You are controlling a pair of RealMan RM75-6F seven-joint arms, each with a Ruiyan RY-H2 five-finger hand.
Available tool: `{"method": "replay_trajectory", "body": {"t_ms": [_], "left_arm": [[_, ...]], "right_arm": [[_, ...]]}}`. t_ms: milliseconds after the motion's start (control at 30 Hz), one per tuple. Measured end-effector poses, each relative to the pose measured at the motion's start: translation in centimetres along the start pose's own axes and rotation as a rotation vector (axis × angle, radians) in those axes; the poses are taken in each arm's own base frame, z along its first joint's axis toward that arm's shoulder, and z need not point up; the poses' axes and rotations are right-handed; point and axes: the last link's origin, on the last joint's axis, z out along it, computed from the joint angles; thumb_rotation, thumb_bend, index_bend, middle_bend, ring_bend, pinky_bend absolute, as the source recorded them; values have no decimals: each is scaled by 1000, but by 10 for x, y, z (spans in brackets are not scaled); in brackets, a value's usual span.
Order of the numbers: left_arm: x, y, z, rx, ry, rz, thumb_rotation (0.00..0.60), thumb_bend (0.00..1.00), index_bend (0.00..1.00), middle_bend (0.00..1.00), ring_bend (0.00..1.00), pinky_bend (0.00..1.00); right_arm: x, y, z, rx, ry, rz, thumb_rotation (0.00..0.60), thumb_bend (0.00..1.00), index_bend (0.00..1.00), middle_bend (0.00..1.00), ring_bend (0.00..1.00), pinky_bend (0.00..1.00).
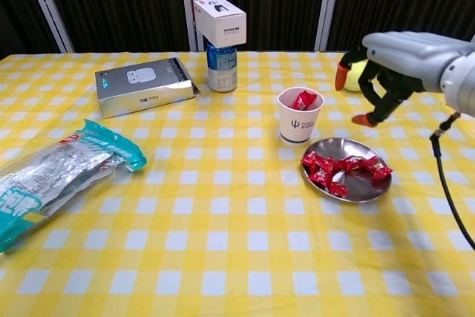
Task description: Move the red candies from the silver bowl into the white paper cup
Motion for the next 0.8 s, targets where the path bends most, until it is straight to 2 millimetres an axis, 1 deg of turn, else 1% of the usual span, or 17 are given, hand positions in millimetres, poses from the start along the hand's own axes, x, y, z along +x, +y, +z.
{"method": "replay_trajectory", "body": {"t_ms": [133, 200, 333, 500, 800], "left_arm": [[0, 1, 0, -5, 6, 2, 600, 51, 0, 0, 0, 0], [0, 1, -1, -8, 10, 3, 600, 50, 0, 0, 0, 0], [0, 2, -1, -12, 14, 6, 600, 50, 0, 0, 0, 0], [-1, 2, -1, -11, 14, 9, 600, 50, 0, 0, 0, 0], [-1, 0, 0, -3, 9, 6, 600, 50, 0, 0, 0, 0]], "right_arm": [[-13, 8, -16, -16, -54, -29, 600, 298, 368, 728, 858, 885], [-20, 11, -20, -26, -73, -41, 600, 299, 368, 728, 858, 885], [-33, 15, -23, -44, -98, -52, 600, 297, 368, 728, 858, 885], [-47, 17, -21, -62, -126, -46, 600, 296, 368, 728, 858, 885], [-57, 20, -5, -122, -153, -3, 600, 295, 368, 728, 858, 885]]}}
